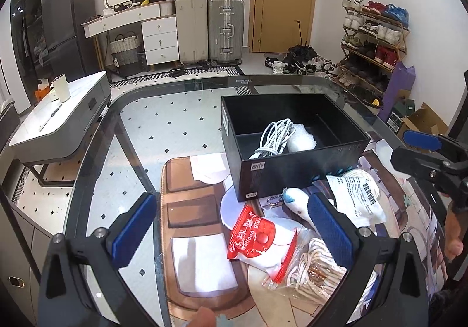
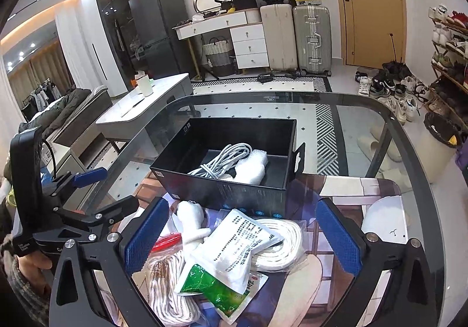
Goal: Organize soft objects
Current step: 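Withdraw both open grippers from the black box, then move the right tool to the white printed packet while the left tool moves to the red-and-white bag, then close the right gripper on the white packet while the left gripper closes on the red-and-white bag, then lift the red-and-white bag with the left gripper while the right gripper carries the packet over the box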
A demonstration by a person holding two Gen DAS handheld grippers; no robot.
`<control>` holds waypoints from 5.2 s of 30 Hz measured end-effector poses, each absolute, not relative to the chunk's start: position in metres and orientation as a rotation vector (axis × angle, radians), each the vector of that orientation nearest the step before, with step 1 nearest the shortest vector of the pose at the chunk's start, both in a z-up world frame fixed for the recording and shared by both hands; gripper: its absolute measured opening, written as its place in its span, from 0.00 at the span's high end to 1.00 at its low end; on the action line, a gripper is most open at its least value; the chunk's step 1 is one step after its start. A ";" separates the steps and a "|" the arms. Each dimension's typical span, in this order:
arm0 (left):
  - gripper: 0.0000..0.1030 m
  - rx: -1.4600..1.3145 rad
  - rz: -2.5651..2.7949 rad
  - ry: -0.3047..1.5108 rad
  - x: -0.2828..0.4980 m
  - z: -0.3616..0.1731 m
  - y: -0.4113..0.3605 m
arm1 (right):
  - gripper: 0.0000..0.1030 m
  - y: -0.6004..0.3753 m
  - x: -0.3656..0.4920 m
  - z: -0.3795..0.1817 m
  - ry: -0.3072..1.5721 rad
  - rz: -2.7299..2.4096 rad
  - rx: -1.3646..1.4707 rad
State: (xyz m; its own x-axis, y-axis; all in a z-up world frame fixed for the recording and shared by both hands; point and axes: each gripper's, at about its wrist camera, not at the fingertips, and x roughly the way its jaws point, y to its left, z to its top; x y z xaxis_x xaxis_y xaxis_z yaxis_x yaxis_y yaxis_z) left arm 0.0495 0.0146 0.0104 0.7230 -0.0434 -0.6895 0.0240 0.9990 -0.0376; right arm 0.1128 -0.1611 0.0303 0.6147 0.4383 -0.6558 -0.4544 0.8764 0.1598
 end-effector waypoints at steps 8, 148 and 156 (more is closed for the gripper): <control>0.00 -0.036 -0.030 0.772 0.038 0.000 0.017 | 0.01 -0.159 0.103 0.026 0.765 0.509 -0.037; 0.55 -0.040 -0.119 0.889 0.037 -0.042 0.005 | 0.69 -0.157 0.099 -0.039 0.931 0.348 -0.148; 0.55 -0.021 -0.113 0.883 0.034 -0.038 0.000 | 0.69 -0.163 0.093 -0.024 0.905 0.371 -0.123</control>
State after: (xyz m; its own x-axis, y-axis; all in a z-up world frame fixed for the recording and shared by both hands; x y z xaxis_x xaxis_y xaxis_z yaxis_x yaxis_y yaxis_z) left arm 0.0344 -0.0004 -0.0380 0.6296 -0.1072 -0.7695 0.0895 0.9938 -0.0652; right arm 0.0930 -0.1631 -0.0236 0.5593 0.2625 -0.7863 -0.3652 0.9295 0.0505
